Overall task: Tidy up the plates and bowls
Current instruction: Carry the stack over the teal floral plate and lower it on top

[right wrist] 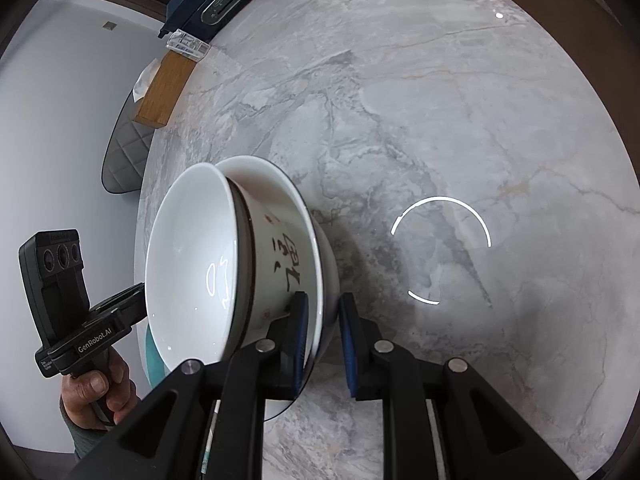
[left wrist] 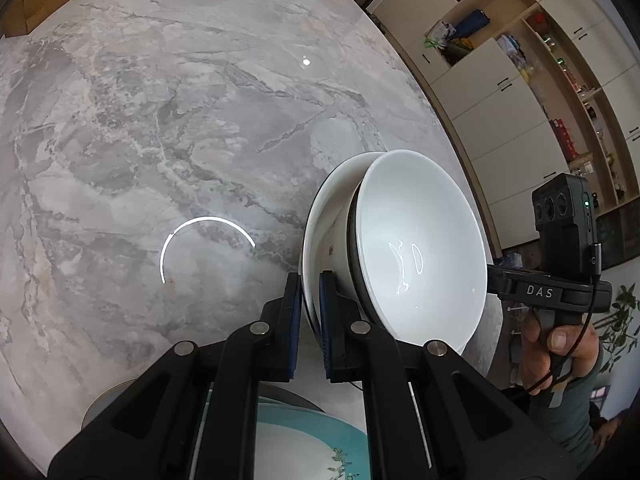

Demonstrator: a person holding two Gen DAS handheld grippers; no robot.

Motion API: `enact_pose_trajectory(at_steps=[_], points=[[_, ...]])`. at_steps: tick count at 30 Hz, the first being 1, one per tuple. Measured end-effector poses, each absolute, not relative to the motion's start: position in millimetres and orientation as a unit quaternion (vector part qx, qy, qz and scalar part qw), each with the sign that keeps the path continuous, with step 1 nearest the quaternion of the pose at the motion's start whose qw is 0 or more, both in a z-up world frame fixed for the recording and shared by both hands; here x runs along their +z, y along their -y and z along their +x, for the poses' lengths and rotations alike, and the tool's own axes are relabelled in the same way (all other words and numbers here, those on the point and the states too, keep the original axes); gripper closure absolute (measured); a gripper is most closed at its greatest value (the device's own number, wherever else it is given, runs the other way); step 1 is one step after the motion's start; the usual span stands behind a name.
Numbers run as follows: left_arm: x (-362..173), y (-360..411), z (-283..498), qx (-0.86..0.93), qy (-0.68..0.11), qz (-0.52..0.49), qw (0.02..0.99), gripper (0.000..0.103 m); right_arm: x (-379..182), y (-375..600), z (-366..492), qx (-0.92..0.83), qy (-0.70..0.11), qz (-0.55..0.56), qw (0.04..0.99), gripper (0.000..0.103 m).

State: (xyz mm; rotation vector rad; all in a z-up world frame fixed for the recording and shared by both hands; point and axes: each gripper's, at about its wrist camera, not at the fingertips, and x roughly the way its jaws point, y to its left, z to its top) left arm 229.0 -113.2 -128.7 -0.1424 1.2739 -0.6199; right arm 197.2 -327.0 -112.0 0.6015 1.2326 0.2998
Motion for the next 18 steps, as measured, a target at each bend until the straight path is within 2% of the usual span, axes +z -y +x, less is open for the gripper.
enact_pose_trajectory(at_steps=[18], points=[[-92.8, 100.2, 210.3, -0.285, -0.568, -0.062, 0.770, 0.098, -73.3, 312.3, 193.6, 0.140, -0.557, 0.249, 0.780, 0.085]])
